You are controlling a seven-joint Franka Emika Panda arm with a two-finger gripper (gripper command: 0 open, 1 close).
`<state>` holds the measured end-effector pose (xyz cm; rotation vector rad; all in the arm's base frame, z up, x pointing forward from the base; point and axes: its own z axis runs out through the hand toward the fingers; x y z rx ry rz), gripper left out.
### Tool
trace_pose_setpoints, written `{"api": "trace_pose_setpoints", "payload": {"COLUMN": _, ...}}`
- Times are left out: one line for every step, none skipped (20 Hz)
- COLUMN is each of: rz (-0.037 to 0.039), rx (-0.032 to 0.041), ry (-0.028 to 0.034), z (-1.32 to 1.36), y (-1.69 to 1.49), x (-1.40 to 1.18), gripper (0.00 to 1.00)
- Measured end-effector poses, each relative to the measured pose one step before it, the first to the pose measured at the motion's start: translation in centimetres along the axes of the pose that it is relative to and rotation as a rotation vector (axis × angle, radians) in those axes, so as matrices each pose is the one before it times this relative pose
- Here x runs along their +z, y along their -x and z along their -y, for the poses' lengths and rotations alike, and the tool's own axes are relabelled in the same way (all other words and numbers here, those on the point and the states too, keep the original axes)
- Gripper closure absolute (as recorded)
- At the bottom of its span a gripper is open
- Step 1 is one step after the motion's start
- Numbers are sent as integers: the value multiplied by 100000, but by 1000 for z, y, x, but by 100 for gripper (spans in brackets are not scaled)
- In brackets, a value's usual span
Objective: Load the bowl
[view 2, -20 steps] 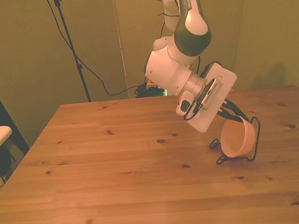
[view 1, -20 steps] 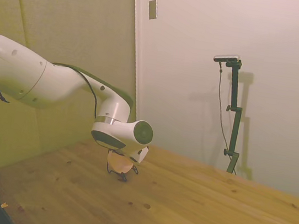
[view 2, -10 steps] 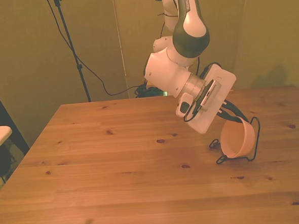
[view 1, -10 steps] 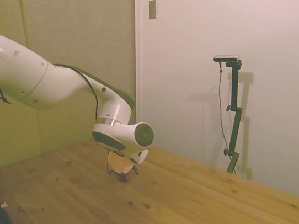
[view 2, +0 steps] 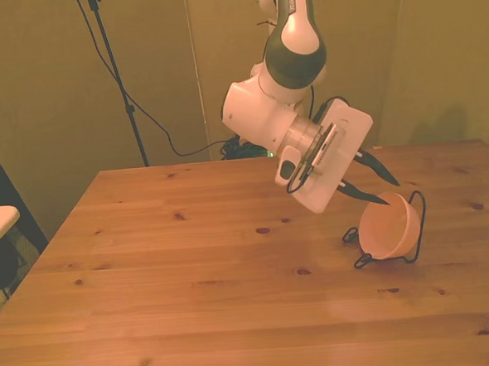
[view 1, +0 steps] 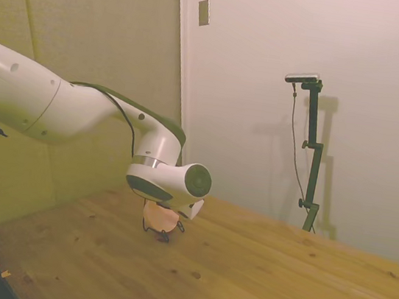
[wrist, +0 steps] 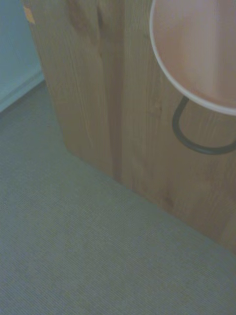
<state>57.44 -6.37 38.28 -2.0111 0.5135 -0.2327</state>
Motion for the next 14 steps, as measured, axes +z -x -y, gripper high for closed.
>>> {"api": "trace_pose_setpoints", "payload": {"rz": -1066, "rx": 170, "ry": -28, "z": -75, "y": 311, "x": -883, "gripper": 0}}
{"api": "trace_pose_setpoints", "payload": {"rz": -1066, "rx": 270, "ry": 40, "z": -195, "y": 423, "x": -928, "gripper": 0}}
{"api": "trace_pose_setpoints", "payload": {"rz": -747, "rx": 177, "ry": 427, "z": -366, "y": 605, "x": -923, "gripper": 0}}
{"api": "trace_pose_setpoints", "payload": {"rz": -500, "rx": 137, "ry": 462, "z": -475, "y": 766, "x": -831, "gripper": 0}}
{"api": "trace_pose_setpoints", "payload": {"rz": -267, "rx": -25, "ry": 681, "z": -633, "y": 958, "x": -844, "gripper": 0}}
{"api": "trace_pose_setpoints", "payload": {"rz": 72, "rx": 330, "ry": 946, "z": -763, "y": 1142, "x": -754, "gripper": 0}}
{"api": "trace_pose_setpoints", "payload": {"rz": 91, "rx": 314, "ry": 798, "z": -754, "y": 1374, "x": -676, "gripper": 0}}
{"api": "trace_pose_setpoints", "payload": {"rz": -17, "rx": 359, "ry": 948, "z": -658, "y": 1311, "x": -521, "gripper": 0}}
{"api": "trace_pose_setpoints", "payload": {"rz": -17, "rx": 290, "ry": 516, "z": -516, "y": 1296, "x": -421, "gripper": 0}}
{"api": "trace_pose_setpoints", "payload": {"rz": -180, "rx": 210, "ry": 687, "z": -420, "y": 1155, "x": -338, "gripper": 0}}
{"api": "trace_pose_setpoints", "payload": {"rz": -520, "rx": 87, "ry": 390, "z": -282, "y": 947, "x": -290, "gripper": 0}}
{"api": "trace_pose_setpoints", "payload": {"rz": -341, "rx": 6, "ry": 314, "z": -228, "y": 794, "x": -239, "gripper": 0}}
{"api": "trace_pose_setpoints", "payload": {"rz": -762, "rx": -71, "ry": 728, "z": -251, "y": 639, "x": -243, "gripper": 0}}
{"api": "trace_pose_setpoints", "payload": {"rz": -582, "rx": -3, "ry": 396, "z": -194, "y": 540, "x": -199, "gripper": 0}}
